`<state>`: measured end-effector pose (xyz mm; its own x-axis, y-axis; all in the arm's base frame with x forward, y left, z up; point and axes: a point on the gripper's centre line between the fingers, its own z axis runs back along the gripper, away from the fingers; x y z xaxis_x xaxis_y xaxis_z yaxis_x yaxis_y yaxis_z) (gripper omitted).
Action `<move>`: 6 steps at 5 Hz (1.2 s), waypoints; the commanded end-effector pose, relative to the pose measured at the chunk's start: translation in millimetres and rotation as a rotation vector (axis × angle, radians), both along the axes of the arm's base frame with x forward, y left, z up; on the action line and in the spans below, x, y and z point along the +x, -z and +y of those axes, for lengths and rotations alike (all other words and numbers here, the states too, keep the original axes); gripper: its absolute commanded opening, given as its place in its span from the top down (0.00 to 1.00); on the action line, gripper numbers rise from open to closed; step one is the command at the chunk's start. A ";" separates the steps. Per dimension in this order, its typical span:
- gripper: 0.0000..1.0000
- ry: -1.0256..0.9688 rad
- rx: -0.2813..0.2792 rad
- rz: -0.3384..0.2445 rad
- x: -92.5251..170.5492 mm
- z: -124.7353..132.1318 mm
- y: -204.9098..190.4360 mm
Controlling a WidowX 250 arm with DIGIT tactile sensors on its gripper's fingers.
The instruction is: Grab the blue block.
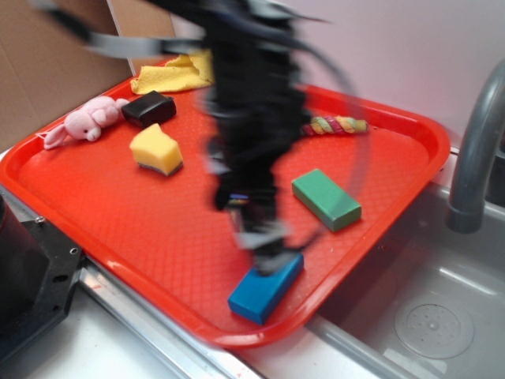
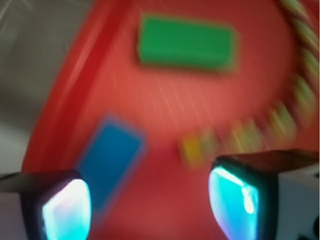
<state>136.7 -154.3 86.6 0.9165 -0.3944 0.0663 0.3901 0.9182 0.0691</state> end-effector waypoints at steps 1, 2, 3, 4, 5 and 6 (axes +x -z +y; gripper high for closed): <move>0.00 -0.107 -0.119 -0.037 -49.3 -6.8 -4.9; 0.00 -0.183 -0.113 0.049 -35.5 -13.2 11.8; 0.00 -0.249 -0.133 0.109 -19.1 -16.9 27.6; 0.00 -0.284 -0.132 0.122 -9.7 -21.0 43.2; 0.00 -0.285 -0.137 0.140 -25.5 -28.8 58.2; 0.00 -0.288 -0.155 0.152 -33.2 -36.8 66.3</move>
<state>120.6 -183.7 26.9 0.9947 -0.0999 -0.0243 0.0954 0.9853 -0.1419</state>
